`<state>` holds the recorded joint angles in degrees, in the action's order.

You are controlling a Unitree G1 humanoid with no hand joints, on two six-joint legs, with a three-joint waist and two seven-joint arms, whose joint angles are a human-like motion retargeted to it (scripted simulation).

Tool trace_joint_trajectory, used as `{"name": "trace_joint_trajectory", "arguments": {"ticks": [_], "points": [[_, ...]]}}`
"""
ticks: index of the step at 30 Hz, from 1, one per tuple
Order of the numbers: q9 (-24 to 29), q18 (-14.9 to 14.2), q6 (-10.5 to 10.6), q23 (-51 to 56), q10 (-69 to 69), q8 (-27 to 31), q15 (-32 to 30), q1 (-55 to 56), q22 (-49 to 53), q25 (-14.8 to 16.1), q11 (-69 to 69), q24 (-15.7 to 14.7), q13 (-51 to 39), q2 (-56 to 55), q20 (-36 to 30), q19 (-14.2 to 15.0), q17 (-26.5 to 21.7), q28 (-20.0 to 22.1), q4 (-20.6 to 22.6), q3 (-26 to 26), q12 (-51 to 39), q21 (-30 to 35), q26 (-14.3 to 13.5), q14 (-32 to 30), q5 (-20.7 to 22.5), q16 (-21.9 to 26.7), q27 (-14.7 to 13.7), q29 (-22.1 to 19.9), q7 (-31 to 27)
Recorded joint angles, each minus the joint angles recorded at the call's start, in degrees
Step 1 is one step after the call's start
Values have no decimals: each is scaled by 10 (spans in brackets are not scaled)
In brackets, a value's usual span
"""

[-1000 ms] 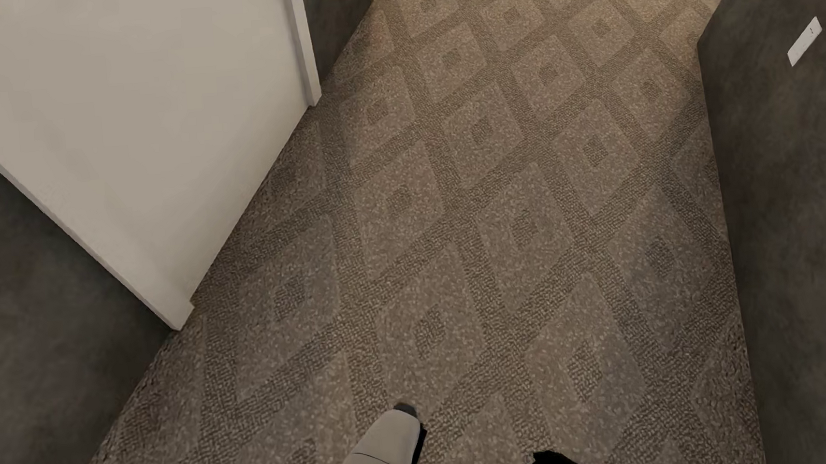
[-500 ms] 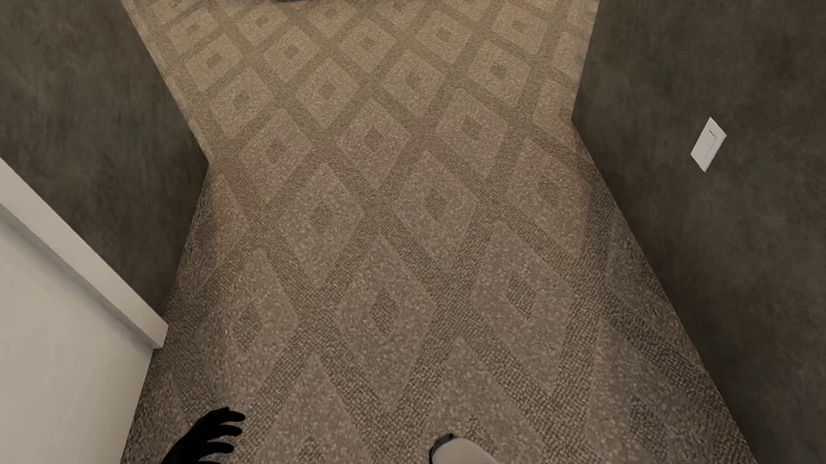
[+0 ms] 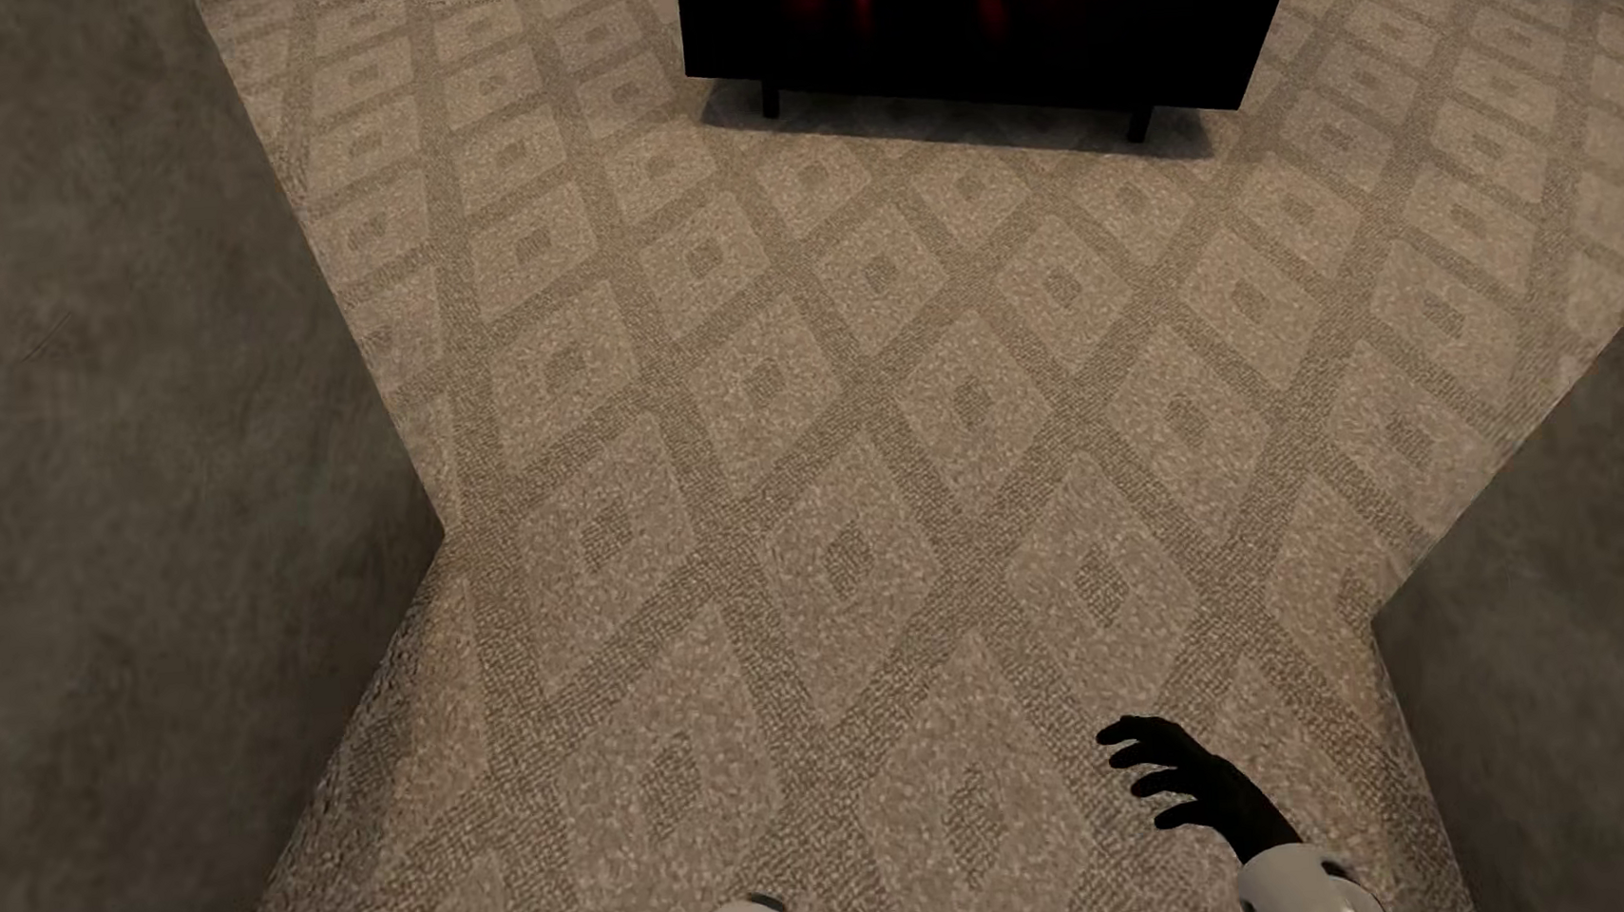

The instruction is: Go to sofa

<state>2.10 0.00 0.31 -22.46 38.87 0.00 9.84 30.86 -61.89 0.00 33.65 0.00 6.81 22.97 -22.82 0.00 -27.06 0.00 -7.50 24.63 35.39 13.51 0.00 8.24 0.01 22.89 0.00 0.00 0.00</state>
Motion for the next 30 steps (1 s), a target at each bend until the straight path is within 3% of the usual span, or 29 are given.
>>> {"name": "trace_joint_trajectory", "arguments": {"ticks": [1,2,3,5,7,8,9,10,12,13,14,15,16,17,18,19,20,21,23,26,28,29,30], "points": [[-4,0,-18,-20,70,0,-93,11,-16,0,89,0,13,-24,-1,0,12,0,25,-9,-7,5,0,-11,-19,1,0,0,0],[8,0,-26,-52,113,0,-179,-20,-28,0,200,0,28,-53,-11,0,22,0,53,-26,-24,28,0,20,-31,1,0,0,0],[16,0,-19,-91,116,0,-209,-68,-13,0,321,0,37,-105,-15,0,29,0,68,-48,-42,71,0,49,-24,-5,0,0,0],[27,0,0,-194,62,0,-160,-180,65,0,442,0,49,-224,-5,0,47,0,89,-121,-78,155,0,59,2,-19,0,0,0],[35,0,27,-269,-10,0,-197,-296,178,0,352,0,104,-321,26,0,63,0,87,-199,-116,188,0,51,34,-28,0,0,0],[34,0,39,-299,-37,0,-242,-342,233,0,243,0,122,-363,33,0,56,0,77,-233,-141,248,0,46,45,-28,0,0,0],[35,0,45,-316,-59,0,-258,-385,291,0,123,0,149,-392,50,0,55,0,68,-266,-163,268,0,49,47,-26,0,0,0],[32,0,47,-330,-76,0,-198,-426,342,0,17,0,174,-413,71,0,54,0,61,-291,-184,285,0,62,43,-22,0,0,0],[23,0,41,-336,-79,0,69,-475,406,0,-66,0,214,-457,103,0,46,0,49,-344,-229,311,0,86,19,-9,0,0,0],[23,0,41,-337,-74,0,106,-501,423,0,-60,0,229,-470,122,0,42,0,38,-370,-239,312,0,83,12,-5,0,0,0],[23,0,41,-344,-61,0,54,-527,426,0,-54,0,240,-481,138,0,38,0,29,-390,-237,321,0,57,15,-5,0,0,0],[15,0,50,-351,-28,0,-53,-539,417,0,-40,0,251,-492,148,0,38,0,13,-393,-225,316,0,4,36,-7,0,0,0],[6,0,62,-359,42,0,-162,-520,395,0,-11,0,257,-499,147,0,41,0,-9,-392,-212,305,0,-78,59,-12,0,0,0],[7,0,77,-369,140,0,-212,-488,354,0,33,0,252,-494,130,0,43,0,-28,-377,-202,308,0,-157,86,-21,0,0,0],[18,0,84,-372,243,0,-212,-444,301,0,57,0,235,-463,104,0,45,0,-38,-363,-196,301,0,-183,110,-29,0,0,0],[30,0,88,-367,344,0,-194,-380,243,0,53,0,205,-422,67,0,48,0,-45,-343,-200,290,0,-136,133,-32,0,0,0],[37,0,84,-346,400,0,-158,-324,187,0,30,0,175,-363,26,0,48,0,-38,-314,-201,282,0,-48,143,-36,0,0,0],[37,0,72,-311,409,0,-117,-276,143,0,1,0,150,-301,-4,0,46,0,-21,-277,-187,263,0,24,140,-37,0,0,0],[35,0,44,-238,303,0,-36,-198,93,0,-47,0,91,-201,-33,0,42,0,9,-192,-144,224,0,58,110,-31,0,0,0],[19,0,25,-135,-28,0,54,-141,56,0,-89,0,0,-114,-38,0,36,0,-2,-101,-85,138,0,1,81,-21,0,0,0],[2,0,24,-85,-282,0,103,-102,48,0,-84,0,-46,-81,-45,0,28,0,-11,-90,-56,94,0,-190,66,-20,0,0,0],[0,0,24,-57,-222,0,111,-80,45,0,-72,0,-53,-60,-48,0,24,0,-10,-86,-46,75,0,-128,58,-20,0,0,0],[-1,0,25,-37,-73,0,100,-61,40,0,-48,0,-45,-40,-53,0,27,0,-10,-80,-41,53,0,-39,52,-21,0,0,0]]}}
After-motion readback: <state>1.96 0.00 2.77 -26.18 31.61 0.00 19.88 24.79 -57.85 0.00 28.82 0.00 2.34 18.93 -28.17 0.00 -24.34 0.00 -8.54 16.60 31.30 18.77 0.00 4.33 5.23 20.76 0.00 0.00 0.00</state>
